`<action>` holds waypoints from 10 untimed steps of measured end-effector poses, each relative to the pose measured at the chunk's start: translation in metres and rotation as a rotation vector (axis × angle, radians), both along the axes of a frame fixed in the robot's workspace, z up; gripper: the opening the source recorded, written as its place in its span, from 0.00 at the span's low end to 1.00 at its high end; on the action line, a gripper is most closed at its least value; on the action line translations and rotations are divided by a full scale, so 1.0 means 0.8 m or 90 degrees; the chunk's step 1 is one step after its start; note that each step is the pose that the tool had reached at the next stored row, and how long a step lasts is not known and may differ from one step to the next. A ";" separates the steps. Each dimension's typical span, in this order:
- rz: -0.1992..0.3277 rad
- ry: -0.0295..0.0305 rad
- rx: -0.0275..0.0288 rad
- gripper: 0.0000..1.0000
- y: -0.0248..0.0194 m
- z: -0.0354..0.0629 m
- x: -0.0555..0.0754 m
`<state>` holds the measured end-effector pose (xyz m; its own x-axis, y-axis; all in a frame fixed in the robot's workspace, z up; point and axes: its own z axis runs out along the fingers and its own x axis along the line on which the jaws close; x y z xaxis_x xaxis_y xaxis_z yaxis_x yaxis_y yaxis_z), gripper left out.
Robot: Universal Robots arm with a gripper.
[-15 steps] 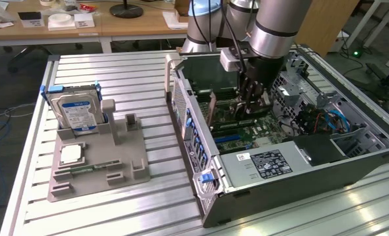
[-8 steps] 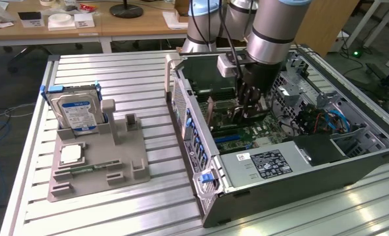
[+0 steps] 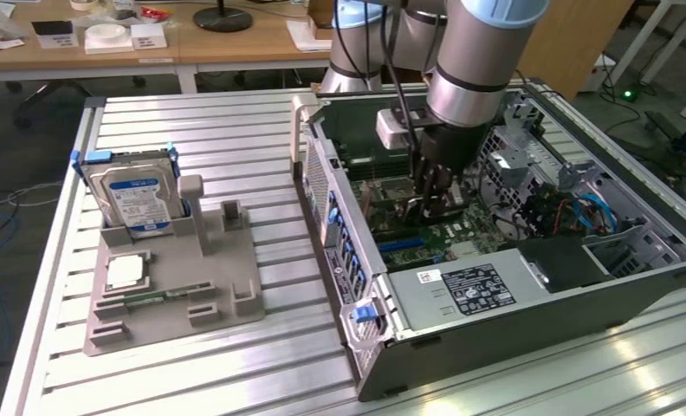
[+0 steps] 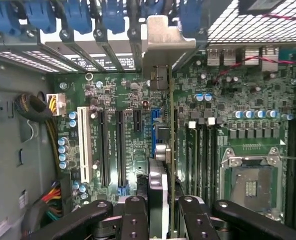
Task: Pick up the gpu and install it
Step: 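Insert the gpu into the slot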
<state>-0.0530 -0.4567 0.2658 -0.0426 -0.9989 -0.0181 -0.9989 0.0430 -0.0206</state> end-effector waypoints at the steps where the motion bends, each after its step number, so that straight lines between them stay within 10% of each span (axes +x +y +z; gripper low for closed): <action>1: 0.000 0.0001 0.0001 0.28 -0.0007 -0.002 0.000; 10: 0.000 0.0015 0.0000 0.28 -0.0018 -0.018 -0.010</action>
<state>-0.0607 -0.4581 0.2513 -0.0428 -0.9989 -0.0180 -0.9989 0.0431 -0.0183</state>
